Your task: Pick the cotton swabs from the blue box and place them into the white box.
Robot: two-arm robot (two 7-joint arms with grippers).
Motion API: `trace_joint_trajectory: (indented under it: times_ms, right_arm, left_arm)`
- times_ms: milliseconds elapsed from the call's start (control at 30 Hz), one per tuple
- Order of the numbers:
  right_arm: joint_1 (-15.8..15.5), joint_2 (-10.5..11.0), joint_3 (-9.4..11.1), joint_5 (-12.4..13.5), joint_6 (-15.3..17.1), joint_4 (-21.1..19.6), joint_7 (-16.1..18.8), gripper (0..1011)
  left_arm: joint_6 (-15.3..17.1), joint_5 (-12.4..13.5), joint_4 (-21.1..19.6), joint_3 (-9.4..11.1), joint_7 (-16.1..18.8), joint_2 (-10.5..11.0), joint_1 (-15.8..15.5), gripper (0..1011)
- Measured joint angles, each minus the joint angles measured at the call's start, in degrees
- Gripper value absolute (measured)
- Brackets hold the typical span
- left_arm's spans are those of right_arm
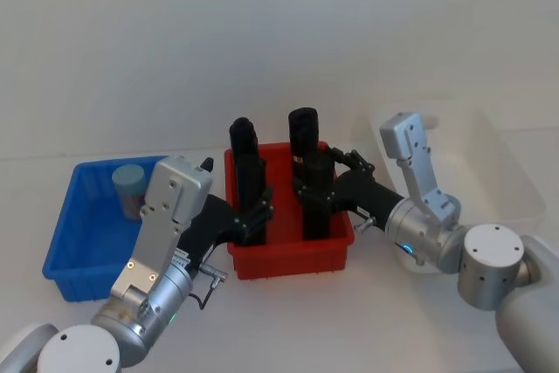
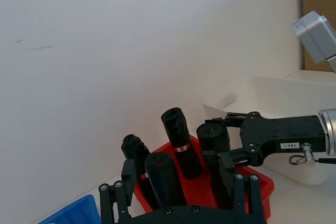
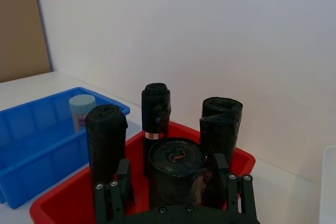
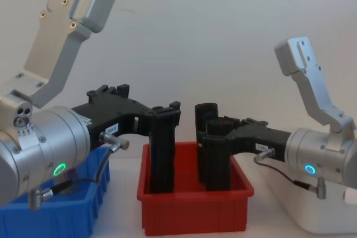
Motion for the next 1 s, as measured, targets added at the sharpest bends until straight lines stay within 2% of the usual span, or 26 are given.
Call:
trace_joint_trajectory:
  times_ms: [267, 533, 600, 800, 1000]
  right_arm:
    - [1.9, -0.6, 0.0, -0.1, -0.7, 3.5, 0.5, 840]
    - [3.0, -0.9, 0.2, -0.2, -1.1, 5.2, 0.7, 576]
    - [3.0, -0.8, 0.2, -0.1, -1.1, 5.0, 0.7, 548]
    - [2.0, -0.4, 0.5, 0.4, -0.5, 2.0, 0.5, 519]
    - [-0.8, 0.7, 0.9, 1.3, 1.2, -5.7, -0.8, 517]
  left_arm:
    - [0.0, 0.0, 0.0, 0.0, 0.0, 0.0, 0.0, 1004]
    - [0.0, 0.0, 0.0, 0.0, 0.0, 0.0, 0.0, 1004]
    - [0.0, 0.0, 0.0, 0.0, 0.0, 0.0, 0.0, 1004]
    - [0.0, 0.0, 0.0, 0.0, 0.0, 0.0, 0.0, 1004]
    - [0.0, 0.0, 0.0, 0.0, 0.0, 0.0, 0.0, 1004]
